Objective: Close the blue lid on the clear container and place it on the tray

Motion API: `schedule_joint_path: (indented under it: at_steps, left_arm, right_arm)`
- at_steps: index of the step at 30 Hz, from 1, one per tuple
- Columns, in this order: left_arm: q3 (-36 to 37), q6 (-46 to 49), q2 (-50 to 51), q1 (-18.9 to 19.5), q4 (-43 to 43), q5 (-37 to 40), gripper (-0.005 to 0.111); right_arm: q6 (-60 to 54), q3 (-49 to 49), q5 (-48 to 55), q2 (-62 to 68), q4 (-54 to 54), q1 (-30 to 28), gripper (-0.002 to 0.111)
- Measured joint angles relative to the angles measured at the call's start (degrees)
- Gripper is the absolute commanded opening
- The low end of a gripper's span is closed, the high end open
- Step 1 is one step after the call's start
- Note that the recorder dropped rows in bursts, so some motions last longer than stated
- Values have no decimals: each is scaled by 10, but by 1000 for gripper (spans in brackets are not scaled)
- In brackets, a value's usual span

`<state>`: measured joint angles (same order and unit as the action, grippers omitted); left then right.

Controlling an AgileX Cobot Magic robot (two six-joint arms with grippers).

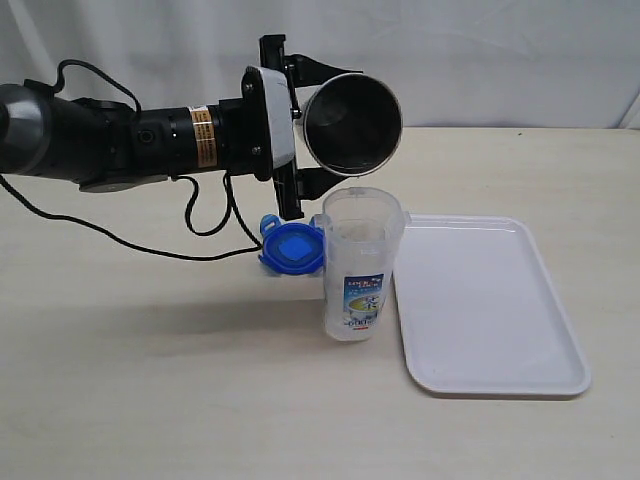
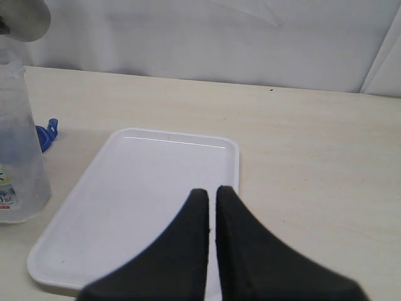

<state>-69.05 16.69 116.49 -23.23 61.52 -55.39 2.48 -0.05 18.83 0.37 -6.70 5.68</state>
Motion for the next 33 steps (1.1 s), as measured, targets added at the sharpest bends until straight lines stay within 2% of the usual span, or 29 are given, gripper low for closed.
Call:
schedule_joint_path:
  at_steps: [7,24,33]
  left_arm:
    - [-3,50,0,0,0,31,0]
    - [-4,56,0,0,0,33,0]
    - [-4,-7,-1,0,-1,-4,0]
  right_arm:
    - [0,0,0,0,0,0,4]
    - [0,0,0,0,0,0,4]
    - [0,0,0,0,0,0,4]
